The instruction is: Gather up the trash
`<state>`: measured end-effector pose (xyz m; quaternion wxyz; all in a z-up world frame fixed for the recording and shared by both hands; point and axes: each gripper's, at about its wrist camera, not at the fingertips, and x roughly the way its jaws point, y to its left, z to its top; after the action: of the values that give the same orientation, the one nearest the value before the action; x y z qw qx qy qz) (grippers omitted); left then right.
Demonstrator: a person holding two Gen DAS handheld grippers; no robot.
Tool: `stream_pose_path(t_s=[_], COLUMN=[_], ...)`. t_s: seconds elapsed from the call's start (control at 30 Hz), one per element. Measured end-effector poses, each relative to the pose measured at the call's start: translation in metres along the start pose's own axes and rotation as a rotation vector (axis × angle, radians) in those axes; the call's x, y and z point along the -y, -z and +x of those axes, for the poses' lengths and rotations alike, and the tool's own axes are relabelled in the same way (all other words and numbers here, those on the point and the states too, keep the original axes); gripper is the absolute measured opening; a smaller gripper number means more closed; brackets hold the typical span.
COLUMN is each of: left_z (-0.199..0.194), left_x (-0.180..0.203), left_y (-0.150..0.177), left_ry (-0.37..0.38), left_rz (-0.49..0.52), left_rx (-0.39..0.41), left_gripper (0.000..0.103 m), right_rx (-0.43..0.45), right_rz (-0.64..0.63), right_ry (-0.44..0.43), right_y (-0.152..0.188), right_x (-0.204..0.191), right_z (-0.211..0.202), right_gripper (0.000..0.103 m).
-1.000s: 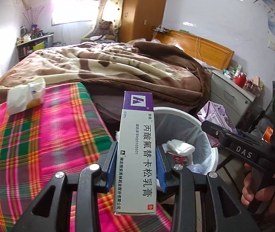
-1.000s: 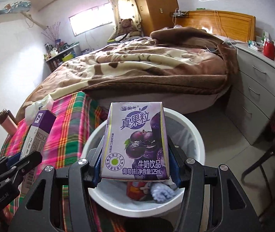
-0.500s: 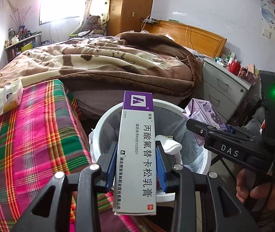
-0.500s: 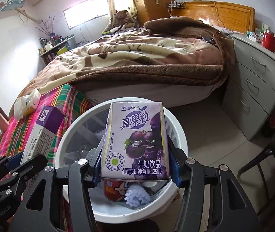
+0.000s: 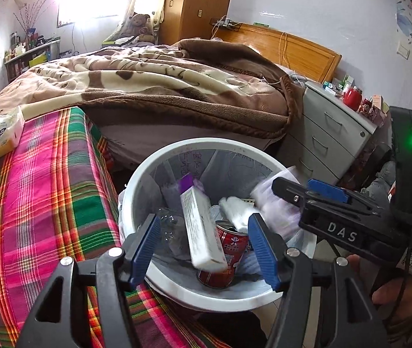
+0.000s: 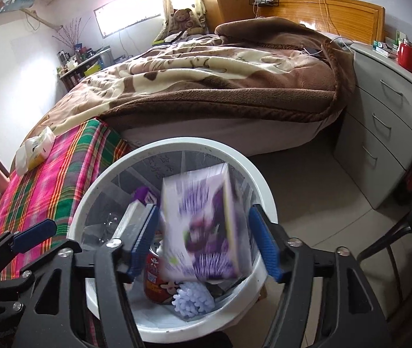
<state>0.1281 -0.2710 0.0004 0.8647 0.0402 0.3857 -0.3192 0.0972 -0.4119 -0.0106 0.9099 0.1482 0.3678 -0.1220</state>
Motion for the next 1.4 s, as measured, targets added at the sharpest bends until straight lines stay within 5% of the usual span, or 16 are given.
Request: stream_pose_path(t_s=[0.47, 0.97, 1.4], left_z=[-0.033, -0.091, -0.110], left_x=[-0.008, -0.023, -0.034], left_y=[0.008, 0.041, 0.066], left_ry=[-0.015, -0.163, -0.193], left_rz=[-0.016, -0.014, -0.038], left_rx=[0.052, 0.180, 0.223], left_gripper=[0.075, 0.082, 0.083], right_rx=[0.071, 0.210, 0.265], right_rz=[0.042, -0.051, -0.049], right_ry=[-0.019, -0.006, 0.015], right_y=[0.009, 0.048, 0.073], right_x=[-0.009, -0.052, -0.063], right_z=[-0.030, -0.077, -0.092], right_gripper=[0.069, 0.069, 0.069])
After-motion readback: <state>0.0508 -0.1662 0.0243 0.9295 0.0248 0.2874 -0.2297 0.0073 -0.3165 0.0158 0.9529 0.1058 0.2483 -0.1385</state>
